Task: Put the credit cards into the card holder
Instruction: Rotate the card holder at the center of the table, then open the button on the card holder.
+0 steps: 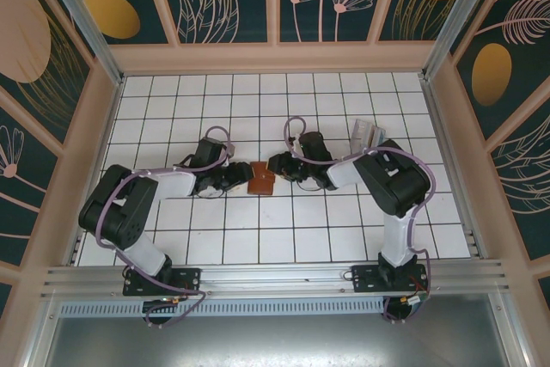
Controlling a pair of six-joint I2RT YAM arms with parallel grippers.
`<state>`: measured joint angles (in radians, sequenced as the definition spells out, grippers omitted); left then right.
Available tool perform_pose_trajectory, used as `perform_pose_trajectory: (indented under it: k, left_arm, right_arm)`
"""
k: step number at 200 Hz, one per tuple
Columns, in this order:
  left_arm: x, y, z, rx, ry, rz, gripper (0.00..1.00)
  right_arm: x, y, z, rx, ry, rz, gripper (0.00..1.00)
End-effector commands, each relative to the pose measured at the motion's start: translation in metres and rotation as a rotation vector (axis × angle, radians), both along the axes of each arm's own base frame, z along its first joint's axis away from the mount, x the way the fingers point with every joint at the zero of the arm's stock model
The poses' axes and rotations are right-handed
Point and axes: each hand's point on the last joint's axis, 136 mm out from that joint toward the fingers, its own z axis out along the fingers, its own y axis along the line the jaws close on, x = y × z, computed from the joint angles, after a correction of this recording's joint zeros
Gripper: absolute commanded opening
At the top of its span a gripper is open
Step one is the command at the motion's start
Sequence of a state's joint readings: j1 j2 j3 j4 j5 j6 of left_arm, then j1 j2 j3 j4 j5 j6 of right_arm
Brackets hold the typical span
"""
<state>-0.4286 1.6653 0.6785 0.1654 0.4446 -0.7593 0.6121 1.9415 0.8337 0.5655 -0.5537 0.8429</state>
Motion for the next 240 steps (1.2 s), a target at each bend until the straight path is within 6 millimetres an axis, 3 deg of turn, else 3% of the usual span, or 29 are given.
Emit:
perform_pose_trajectory:
  k: [1, 76, 102, 130, 163, 167, 214, 240]
  left_arm:
    - [-0.003, -0.008, -0.016, -0.005, 0.048, -0.049, 0.33]
    - [0.004, -0.031, -0.001, -0.144, 0.033, -0.101, 0.4]
    - [0.006, -0.034, 0.001, -0.161, 0.027, -0.106, 0.29]
    - [0.008, -0.036, 0.017, -0.198, -0.016, -0.103, 0.17]
    - [0.01, -0.029, 0.02, -0.151, -0.03, -0.077, 0.05]
    - [0.011, -0.029, 0.03, -0.163, -0.051, -0.073, 0.04]
    - [0.003, -0.029, 0.044, -0.223, -0.005, -0.027, 0.0]
    - [0.002, -0.031, 0.054, -0.256, 0.002, -0.013, 0.0]
  right_arm:
    - [0.001, 0.008, 0.0, 0.013, -0.01, 0.039, 0.34]
    - [-0.01, 0.023, -0.001, 0.055, -0.001, 0.076, 0.33]
    - [-0.012, 0.023, -0.002, 0.058, -0.007, 0.078, 0.33]
    - [-0.014, 0.023, 0.001, 0.064, -0.013, 0.082, 0.33]
    - [-0.005, 0.006, 0.007, -0.031, -0.079, 0.03, 0.43]
    - [-0.005, 0.004, 0.008, -0.047, -0.087, 0.021, 0.46]
    - [-0.004, -0.02, 0.028, -0.313, -0.284, -0.025, 0.49]
    - [-0.015, -0.017, 0.036, -0.403, -0.368, -0.016, 0.48]
